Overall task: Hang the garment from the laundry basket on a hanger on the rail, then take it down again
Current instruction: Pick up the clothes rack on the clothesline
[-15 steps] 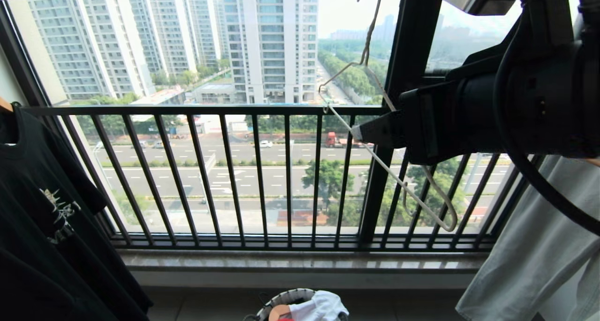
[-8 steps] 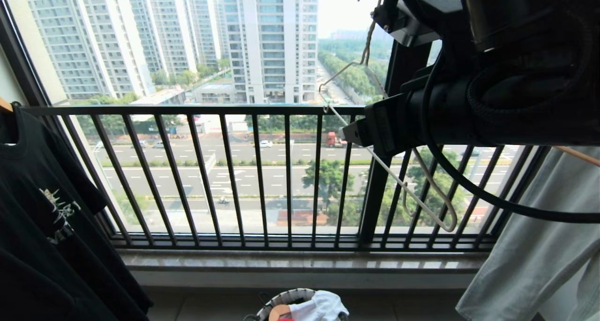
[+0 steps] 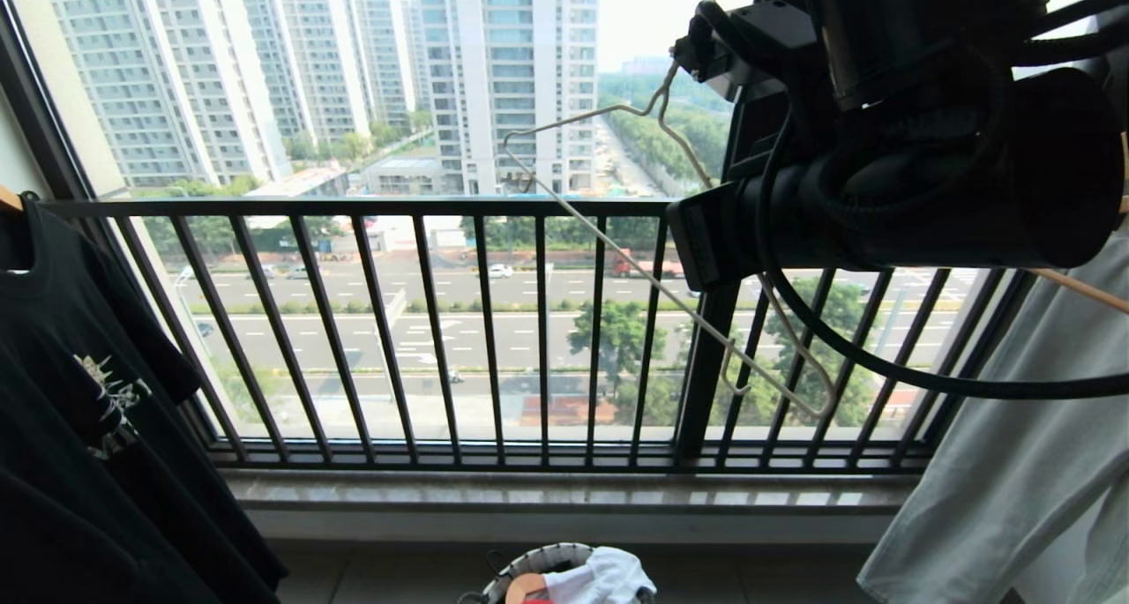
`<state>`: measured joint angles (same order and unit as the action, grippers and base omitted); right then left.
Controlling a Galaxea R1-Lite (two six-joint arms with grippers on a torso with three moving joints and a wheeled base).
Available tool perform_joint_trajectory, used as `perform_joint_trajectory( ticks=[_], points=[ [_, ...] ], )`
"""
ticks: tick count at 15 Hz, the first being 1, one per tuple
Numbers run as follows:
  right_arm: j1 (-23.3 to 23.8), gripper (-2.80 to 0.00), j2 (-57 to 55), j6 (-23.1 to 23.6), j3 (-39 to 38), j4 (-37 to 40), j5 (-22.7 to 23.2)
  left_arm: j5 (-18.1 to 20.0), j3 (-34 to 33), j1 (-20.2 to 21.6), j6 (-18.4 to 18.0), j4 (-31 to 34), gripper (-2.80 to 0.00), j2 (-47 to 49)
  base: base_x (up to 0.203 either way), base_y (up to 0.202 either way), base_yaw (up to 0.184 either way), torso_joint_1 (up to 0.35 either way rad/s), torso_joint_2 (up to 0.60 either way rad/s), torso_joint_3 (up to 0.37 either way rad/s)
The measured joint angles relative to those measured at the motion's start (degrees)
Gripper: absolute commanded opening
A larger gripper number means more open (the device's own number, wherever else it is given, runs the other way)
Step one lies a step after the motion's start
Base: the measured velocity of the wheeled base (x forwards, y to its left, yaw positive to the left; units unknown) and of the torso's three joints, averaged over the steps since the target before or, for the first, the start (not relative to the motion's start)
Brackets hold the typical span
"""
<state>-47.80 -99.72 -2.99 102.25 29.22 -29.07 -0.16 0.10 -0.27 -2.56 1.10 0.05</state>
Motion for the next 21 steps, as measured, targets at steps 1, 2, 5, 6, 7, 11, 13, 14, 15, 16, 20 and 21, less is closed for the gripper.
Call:
perform_joint_trajectory(
  ticks=[1,2,5,6,7,11,13,14,15,16,20,21],
  points=[
    [-0.13,-2.8,-0.06,-0.02,0.0,-0.04,0.02,0.0,0.0,0.02,0.0,0.02,-2.8,0.0,0.0,0.0,0.0,0.0,0.0,0.0],
    [-0.13,-2.8,-0.11,-0.06,0.0,-0.09,-0.05,0.0,0.0,0.0,0.02,0.02,-2.8,0.0,0.0,0.0,0.0,0.0,0.0,0.0],
    [-0.05,-2.8,-0.11,-0.06,-0.02,0.07,-0.11,0.0,0.0,0.0,0.04,0.02,-2.8,0.02,0.0,0.0,0.0,0.0,0.0,0.0],
    [-0.13,-2.8,-0.09,-0.06,-0.07,0.05,-0.47,0.0,0.0,0.0,0.02,0.0,-2.8,0.02,0.0,0.0,0.0,0.0,0.0,0.0],
    [-0.18,-2.8,-0.06,-0.01,-0.09,0.07,-1.09,0.0,0.0,0.0,0.02,0.0,-2.8,0.02,0.0,0.0,0.0,0.0,0.0,0.0],
    [-0.24,-2.8,0.72,1.62,-0.09,0.1,-2.79,0.0,0.0,0.0,0.02,0.0,-2.8,0.02,0.0,0.0,0.0,0.0,0.0,0.0],
    [-0.33,-2.8,1.36,2.15,-0.09,0.07,-3.52,0.01,0.0,0.0,0.02,0.0,-2.8,0.01,0.0,0.0,0.0,0.0,0.0,0.0],
    [-0.43,-2.8,1.71,2.19,-0.09,0.07,-3.67,0.0,0.0,0.0,0.02,0.0,-2.8,0.0,0.0,0.0,0.0,0.0,0.0,0.0],
    [-0.54,-2.8,2.11,2.28,-0.09,0.13,-4.12,0.0,0.0,0.0,0.02,0.0,-2.8,0.02,0.0,0.0,0.0,0.0,0.0,0.0],
    [-0.63,-2.8,2.47,2.3,-0.13,0.32,-4.54,0.02,0.0,0.0,0.02,0.02,-2.8,0.02,0.0,0.0,0.0,0.0,0.0,0.0],
    [-1.39,-2.8,4.51,2.3,-1.68,0.46,-5.33,0.0,0.0,0.0,0.02,0.0,-2.8,0.02,0.0,0.0,0.0,0.0,0.0,0.0],
    [-1.43,-2.8,5.14,2.3,-2.13,0.54,-5.5,-0.01,0.0,0.0,0.02,0.0,-2.8,0.02,0.0,0.0,0.0,0.0,0.0,0.0]
  ],
)
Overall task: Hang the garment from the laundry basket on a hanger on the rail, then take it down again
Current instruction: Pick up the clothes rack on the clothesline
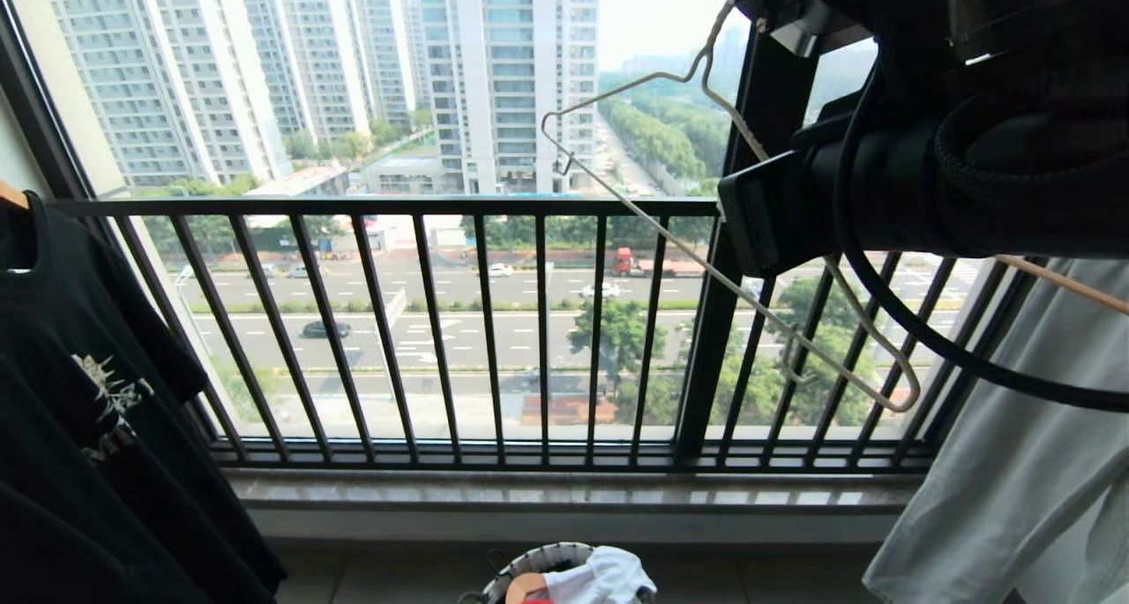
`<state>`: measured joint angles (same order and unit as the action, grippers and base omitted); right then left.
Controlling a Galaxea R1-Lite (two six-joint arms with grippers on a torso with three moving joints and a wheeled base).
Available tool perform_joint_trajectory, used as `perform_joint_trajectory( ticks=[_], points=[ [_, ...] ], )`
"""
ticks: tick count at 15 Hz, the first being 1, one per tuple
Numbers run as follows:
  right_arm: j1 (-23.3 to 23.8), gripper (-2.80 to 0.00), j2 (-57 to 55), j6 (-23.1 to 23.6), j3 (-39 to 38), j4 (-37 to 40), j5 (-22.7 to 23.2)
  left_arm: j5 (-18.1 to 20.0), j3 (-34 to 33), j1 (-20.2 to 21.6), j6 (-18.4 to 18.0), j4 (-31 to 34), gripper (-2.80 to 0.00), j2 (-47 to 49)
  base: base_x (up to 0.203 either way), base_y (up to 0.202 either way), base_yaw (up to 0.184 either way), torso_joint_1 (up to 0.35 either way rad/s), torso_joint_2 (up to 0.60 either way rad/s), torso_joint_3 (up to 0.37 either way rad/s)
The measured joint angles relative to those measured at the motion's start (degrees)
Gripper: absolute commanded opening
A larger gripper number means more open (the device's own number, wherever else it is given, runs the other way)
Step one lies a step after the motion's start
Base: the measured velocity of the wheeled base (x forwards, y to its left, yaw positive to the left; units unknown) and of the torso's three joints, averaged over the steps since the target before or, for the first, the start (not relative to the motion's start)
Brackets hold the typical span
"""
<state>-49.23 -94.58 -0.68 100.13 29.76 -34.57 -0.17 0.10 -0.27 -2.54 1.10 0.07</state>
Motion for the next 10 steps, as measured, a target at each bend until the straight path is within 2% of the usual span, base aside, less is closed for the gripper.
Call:
perform_joint_trajectory(
  ticks=[6,10],
  points=[
    [-0.35,-2.8,4.81,-0.06,-3.43,1.24,-0.23,0.01,0.0,0.0,0.0,-0.01,-2.8,-0.01,0.0,0.0,0.0,0.0,0.0,0.0],
    [-0.72,-2.8,10.8,-0.55,-11.48,0.97,0.74,0.03,0.0,0.0,0.0,0.0,-2.8,0.0,0.0,0.0,0.0,0.0,0.0,0.0]
  ],
)
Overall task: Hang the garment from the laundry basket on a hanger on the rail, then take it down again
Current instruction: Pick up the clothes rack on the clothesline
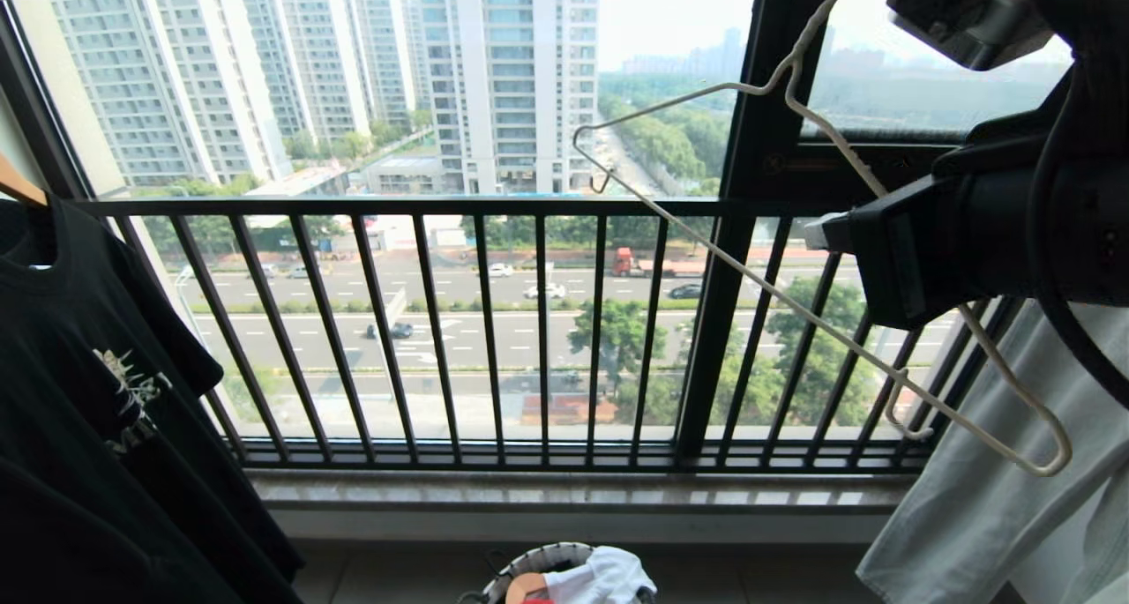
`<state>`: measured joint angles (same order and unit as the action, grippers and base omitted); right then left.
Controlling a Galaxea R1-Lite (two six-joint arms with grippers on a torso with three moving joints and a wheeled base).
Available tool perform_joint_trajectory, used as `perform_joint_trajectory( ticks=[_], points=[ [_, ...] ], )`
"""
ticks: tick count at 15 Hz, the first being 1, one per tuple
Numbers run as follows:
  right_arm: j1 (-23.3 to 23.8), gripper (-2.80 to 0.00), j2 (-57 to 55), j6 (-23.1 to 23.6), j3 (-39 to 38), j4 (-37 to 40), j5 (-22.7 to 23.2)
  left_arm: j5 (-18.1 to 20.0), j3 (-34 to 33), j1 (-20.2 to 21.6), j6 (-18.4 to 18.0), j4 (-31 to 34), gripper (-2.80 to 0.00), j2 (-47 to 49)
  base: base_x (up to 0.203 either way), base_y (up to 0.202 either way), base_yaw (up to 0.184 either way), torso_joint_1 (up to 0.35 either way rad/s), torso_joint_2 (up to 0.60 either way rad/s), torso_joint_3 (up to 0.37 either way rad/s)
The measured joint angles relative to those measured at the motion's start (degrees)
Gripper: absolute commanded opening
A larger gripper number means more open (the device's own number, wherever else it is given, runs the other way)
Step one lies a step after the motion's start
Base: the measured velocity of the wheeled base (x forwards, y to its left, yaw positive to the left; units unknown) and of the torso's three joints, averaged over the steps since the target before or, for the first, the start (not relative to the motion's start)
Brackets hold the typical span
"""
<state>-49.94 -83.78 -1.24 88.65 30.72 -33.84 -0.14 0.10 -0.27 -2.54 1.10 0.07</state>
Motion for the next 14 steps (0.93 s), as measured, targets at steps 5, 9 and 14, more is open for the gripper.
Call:
perform_joint_trajectory(
  ticks=[5,9,14],
  points=[
    [-0.02,-2.8,8.65,-0.13,-17.84,-8.89,3.63,-0.02,0.0,0.0,0.0,0.02,-2.8,0.0,0.0,0.0,0.0,0.0,0.0,0.0],
    [0.27,-2.8,11.38,-2.53,-33.38,-23.86,7.83,-0.01,0.0,0.0,0.0,0.02,-2.8,0.0,0.0,0.0,0.0,0.0,0.0,0.0],
    [3.51,-2.8,8.38,-9.76,-43.14,-37.53,16.95,-0.01,0.0,0.0,0.01,0.0,-2.8,0.0,0.0,0.0,0.0,0.0,0.0,0.0]
  ],
)
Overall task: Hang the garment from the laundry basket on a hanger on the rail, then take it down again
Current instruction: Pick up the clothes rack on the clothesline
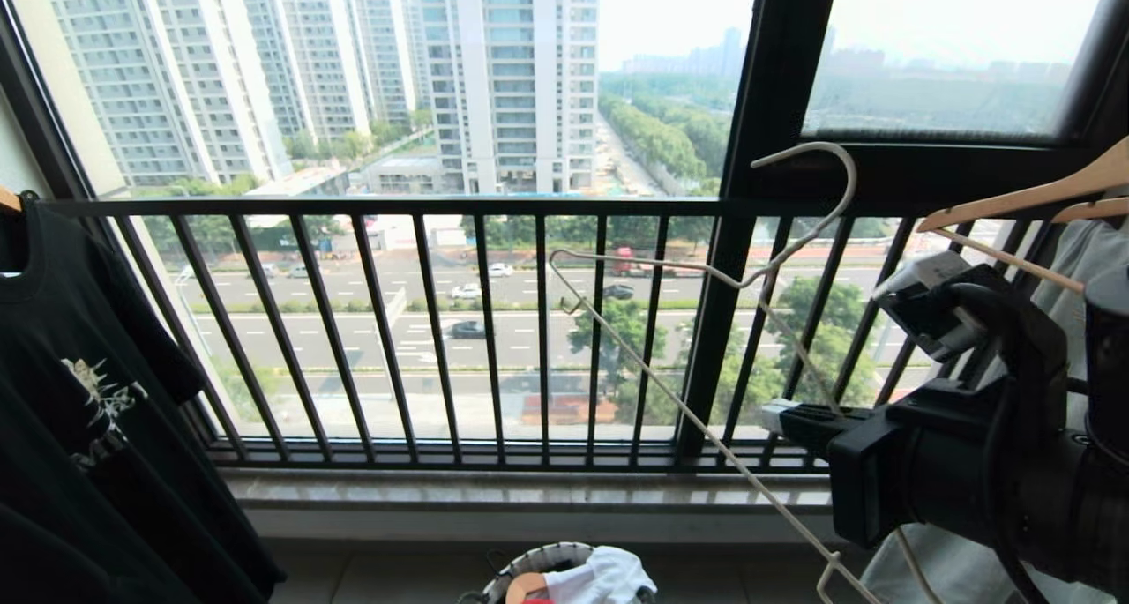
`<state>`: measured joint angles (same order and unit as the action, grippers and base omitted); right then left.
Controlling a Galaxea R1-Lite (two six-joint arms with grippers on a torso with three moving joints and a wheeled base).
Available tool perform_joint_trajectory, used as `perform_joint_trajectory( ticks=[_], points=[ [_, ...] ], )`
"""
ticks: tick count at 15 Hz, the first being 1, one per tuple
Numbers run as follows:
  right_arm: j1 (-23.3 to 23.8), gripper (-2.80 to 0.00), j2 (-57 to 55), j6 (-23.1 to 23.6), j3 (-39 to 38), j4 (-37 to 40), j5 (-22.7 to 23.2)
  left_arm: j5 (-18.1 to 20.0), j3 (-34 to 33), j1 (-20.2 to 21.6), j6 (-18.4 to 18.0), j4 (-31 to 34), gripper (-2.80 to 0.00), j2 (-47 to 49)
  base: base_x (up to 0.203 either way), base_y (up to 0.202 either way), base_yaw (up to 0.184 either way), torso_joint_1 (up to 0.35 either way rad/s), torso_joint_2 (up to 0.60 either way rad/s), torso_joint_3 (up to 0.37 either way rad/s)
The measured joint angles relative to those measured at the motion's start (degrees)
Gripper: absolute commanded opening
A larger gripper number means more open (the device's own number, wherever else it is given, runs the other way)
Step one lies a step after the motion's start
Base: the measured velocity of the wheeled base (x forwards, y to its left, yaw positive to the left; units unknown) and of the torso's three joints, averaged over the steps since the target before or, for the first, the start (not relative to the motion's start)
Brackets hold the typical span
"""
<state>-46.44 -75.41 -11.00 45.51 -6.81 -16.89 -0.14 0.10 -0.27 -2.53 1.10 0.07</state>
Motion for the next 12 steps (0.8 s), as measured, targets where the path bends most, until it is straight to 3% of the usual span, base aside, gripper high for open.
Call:
perform_joint_trajectory(
  ticks=[4,12],
  points=[
    [0.49,-2.8,-2.49,-0.63,-3.89,-5.61,1.46,0.01,0.0,0.0,-0.01,0.0,-2.8,0.0,0.0,0.0,0.0,0.0,0.0,0.0],
    [0.58,-2.8,-4.87,-0.21,-4.59,-5.83,1.49,-0.01,0.0,0.0,-0.01,0.0,-2.8,0.0,0.0,0.0,0.0,0.0,0.0,0.0]
  ],
)
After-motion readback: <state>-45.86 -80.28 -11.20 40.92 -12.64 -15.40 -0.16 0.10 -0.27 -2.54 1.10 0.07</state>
